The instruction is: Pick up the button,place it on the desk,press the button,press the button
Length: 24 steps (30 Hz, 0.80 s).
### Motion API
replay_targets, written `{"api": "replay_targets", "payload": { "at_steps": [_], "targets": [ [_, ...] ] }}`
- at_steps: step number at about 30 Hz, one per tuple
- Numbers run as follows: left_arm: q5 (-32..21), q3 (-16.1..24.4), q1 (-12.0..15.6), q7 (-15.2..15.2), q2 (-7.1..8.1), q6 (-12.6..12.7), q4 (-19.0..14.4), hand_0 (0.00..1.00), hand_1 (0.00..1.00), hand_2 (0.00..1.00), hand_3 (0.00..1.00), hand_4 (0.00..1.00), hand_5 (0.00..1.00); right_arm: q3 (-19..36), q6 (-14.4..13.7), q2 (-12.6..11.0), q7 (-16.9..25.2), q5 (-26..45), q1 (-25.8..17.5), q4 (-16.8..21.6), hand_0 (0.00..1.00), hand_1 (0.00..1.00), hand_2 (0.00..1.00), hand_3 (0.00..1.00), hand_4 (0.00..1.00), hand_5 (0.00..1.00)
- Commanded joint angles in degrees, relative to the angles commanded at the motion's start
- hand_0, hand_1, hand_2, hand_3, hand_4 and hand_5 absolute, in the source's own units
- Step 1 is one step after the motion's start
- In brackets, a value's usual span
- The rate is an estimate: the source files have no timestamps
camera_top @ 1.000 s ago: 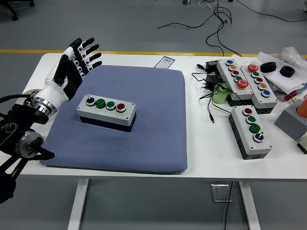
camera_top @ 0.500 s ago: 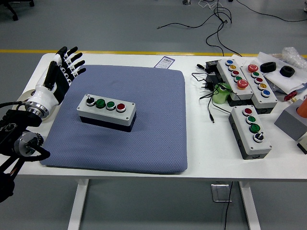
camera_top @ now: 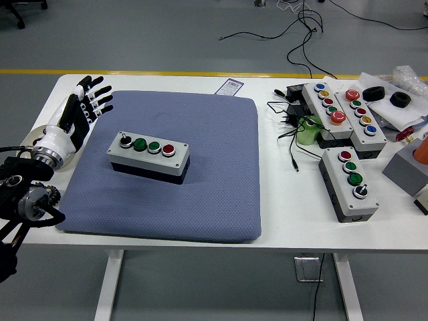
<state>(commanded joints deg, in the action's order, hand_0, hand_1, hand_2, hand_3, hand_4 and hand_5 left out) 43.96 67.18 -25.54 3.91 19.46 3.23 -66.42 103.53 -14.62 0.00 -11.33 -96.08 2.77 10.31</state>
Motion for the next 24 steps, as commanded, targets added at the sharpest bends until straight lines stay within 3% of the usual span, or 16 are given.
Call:
{"api": "replay_targets", "payload": {
  "at_steps": [24],
  "targets": [
    [-0.41,0.20,0.40,-0.15,0.00,-0.30,0.47,0.819,0.875,0.885,0.933,0.594,0.998,-0.70,-0.15,0.00,-0.03,0.81,-0.34,0.00,0.535,0.651,0.698,0.618,0.311,0.139]
  ]
}}
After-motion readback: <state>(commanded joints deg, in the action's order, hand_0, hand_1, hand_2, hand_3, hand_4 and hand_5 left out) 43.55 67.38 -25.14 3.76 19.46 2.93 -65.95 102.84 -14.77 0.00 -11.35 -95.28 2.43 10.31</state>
